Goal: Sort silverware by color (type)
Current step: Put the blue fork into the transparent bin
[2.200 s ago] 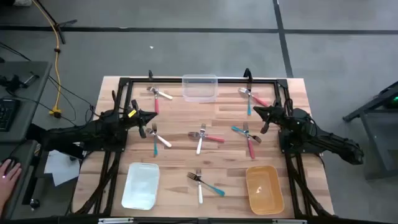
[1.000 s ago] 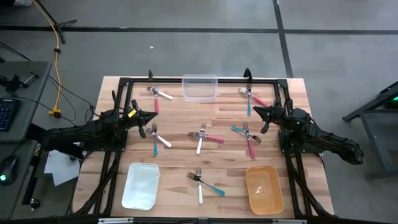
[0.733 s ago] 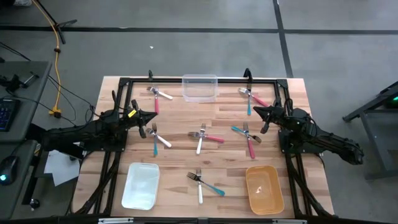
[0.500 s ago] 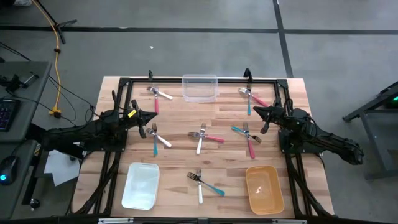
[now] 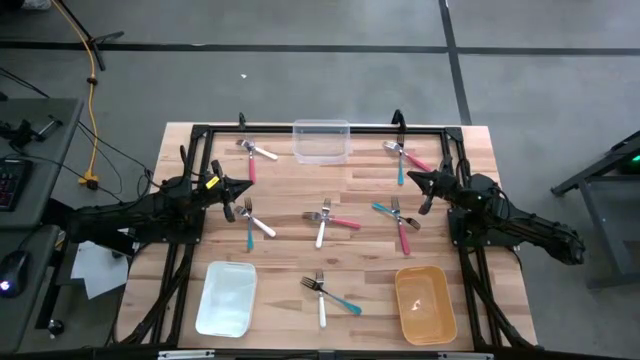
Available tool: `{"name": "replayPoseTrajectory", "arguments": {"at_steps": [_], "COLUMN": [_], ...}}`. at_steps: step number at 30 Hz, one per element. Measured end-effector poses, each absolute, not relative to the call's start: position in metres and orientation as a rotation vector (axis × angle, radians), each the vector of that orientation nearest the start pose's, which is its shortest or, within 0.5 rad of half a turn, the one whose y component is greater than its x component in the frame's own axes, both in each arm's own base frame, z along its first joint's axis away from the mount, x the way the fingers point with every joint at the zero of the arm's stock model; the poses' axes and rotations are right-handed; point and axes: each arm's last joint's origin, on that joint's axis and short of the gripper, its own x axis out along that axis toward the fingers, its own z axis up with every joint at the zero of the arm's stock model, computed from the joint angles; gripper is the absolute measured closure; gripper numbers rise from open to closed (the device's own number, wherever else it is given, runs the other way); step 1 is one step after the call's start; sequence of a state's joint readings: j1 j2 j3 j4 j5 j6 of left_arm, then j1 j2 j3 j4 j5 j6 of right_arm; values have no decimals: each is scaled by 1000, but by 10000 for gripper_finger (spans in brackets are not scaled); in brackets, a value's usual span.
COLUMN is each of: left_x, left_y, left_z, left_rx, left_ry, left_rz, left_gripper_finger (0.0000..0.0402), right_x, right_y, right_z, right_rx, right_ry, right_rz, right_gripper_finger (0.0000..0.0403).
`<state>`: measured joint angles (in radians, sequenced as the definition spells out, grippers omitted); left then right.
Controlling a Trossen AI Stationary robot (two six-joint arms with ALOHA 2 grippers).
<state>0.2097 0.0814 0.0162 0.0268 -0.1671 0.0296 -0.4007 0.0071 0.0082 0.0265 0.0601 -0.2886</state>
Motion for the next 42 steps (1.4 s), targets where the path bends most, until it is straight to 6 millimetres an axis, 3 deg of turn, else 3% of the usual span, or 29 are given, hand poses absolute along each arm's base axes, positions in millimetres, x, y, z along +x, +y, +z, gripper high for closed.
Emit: {"name": "replayPoseTrajectory", "arguments": {"at_steps": [4, 8, 16, 24, 28, 32, 35, 38, 42], "left_x": [98, 98, 98, 98, 98, 98, 98, 98, 98], "left_y": [26, 26, 26, 26, 26, 26, 26, 26, 26], "left_z": [165, 165, 165, 165, 165, 165, 165, 165, 165], "left_rx": [28, 28, 53, 53, 34, 7, 3, -5, -49], "left_ry": [44, 44, 47, 48, 45, 40, 40, 38, 30], "left_rz": [376, 376, 378, 377, 377, 377, 377, 377, 377], "left_gripper_finger": [401, 401, 401, 401, 401, 401, 401, 401, 401], "right_x": [89, 89, 89, 90, 90, 90, 88, 86, 88], "right_y": [-40, -40, -39, -34, -34, -35, -38, -41, -42], "right_z": [168, 168, 174, 180, 180, 181, 185, 186, 185], "right_rx": [-458, -489, -164, -274, -184, -216, -278, -234, -171], "right_ry": [80, 87, -55, -116, -130, -129, -148, -159, -159], "right_rz": [-459, -458, -456, -300, -266, -326, -466, -569, -568], "right_gripper_finger": [402, 402, 402, 402, 402, 402, 402, 402, 402]}}
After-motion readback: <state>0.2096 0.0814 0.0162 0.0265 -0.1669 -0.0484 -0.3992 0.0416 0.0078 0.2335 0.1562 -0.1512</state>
